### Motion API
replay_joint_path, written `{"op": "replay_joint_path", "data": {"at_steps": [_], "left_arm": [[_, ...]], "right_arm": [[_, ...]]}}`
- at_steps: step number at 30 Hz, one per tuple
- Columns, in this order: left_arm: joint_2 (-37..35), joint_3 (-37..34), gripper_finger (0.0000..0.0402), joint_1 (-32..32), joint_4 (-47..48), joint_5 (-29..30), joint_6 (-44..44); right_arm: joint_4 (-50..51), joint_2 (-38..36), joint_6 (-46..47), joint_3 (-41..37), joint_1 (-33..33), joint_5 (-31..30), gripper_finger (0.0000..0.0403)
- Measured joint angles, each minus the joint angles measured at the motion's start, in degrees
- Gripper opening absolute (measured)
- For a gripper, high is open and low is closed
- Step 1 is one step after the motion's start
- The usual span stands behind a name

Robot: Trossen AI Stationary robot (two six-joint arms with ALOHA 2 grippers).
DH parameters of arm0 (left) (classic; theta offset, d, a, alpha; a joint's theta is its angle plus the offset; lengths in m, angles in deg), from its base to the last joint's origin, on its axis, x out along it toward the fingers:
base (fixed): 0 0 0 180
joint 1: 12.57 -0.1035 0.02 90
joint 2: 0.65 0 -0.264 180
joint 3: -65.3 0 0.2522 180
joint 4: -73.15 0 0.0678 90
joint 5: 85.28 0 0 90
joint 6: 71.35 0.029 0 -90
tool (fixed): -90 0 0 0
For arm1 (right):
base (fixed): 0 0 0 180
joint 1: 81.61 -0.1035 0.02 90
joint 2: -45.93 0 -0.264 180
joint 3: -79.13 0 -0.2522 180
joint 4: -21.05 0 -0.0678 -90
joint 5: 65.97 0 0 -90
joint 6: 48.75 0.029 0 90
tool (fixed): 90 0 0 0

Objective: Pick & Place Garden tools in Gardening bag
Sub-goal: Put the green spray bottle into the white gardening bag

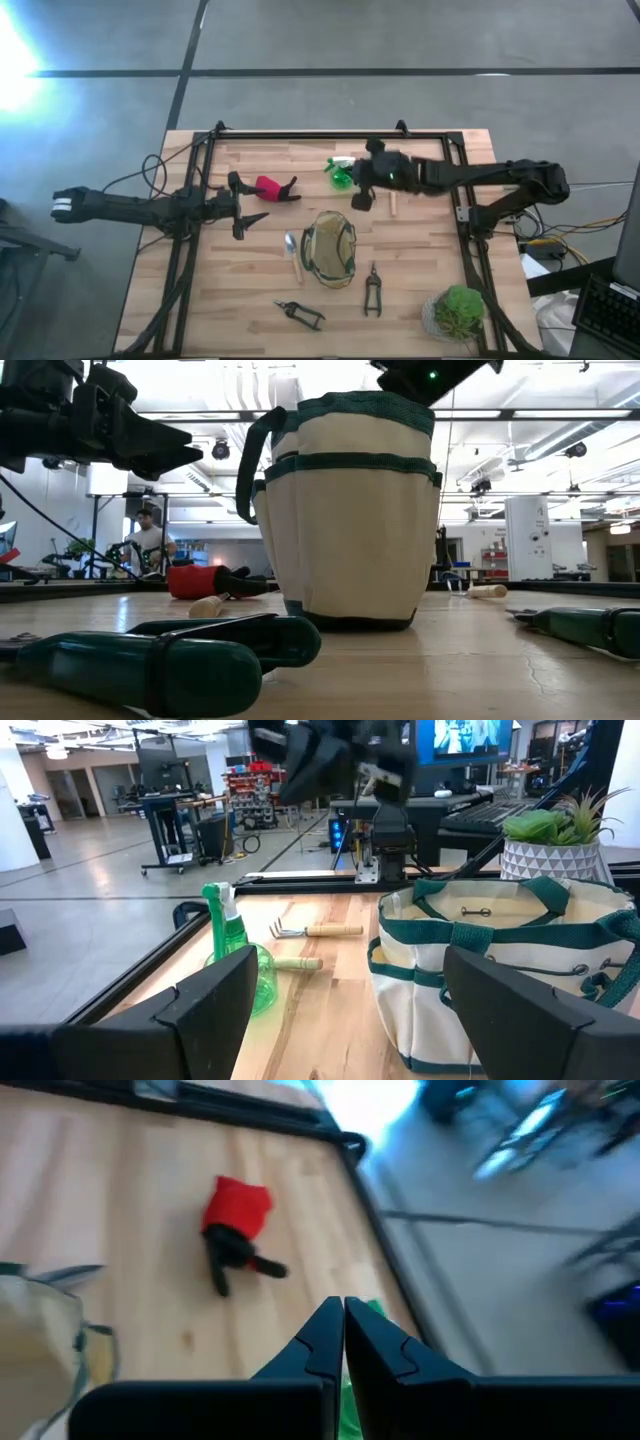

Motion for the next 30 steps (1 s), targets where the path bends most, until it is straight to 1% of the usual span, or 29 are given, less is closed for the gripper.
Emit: {"op": "replay_joint_path", "data": {"at_steps": [2,5,10,12,18,22,25,30], "left_arm": [[0.00,0.00,0.0321,-0.02,-0.02,0.02,0.00],[0.00,0.00,0.0321,-0.02,-0.02,0.00,0.00],[0.00,0.00,0.0321,-0.02,-0.02,0.00,0.02],[0.06,0.00,0.0321,-0.02,-0.02,0.02,0.00],[0.07,0.00,0.0321,0.00,0.00,0.00,0.02],[0.07,0.00,0.0321,-0.02,0.00,0.00,0.00],[0.07,0.00,0.0321,0.00,-0.01,0.00,0.00],[0.09,0.00,0.0321,0.00,0.00,0.00,0.00]], "right_arm": [[5.28,0.83,0.98,2.81,2.88,5.22,0.0008],[10.61,1.99,0.75,5.84,6.96,11.58,0.0008],[10.70,5.29,-1.98,7.54,12.61,22.32,0.0008],[10.70,7.10,-2.34,7.74,14.34,24.55,0.0008],[10.94,13.09,-3.71,9.21,16.53,24.25,0.0008],[15.13,16.23,-5.54,12.01,16.40,19.03,0.0008],[17.00,17.79,-5.72,14.10,16.50,17.81,0.0010],[18.80,18.11,-5.94,16.94,16.45,16.73,0.0036]]}}
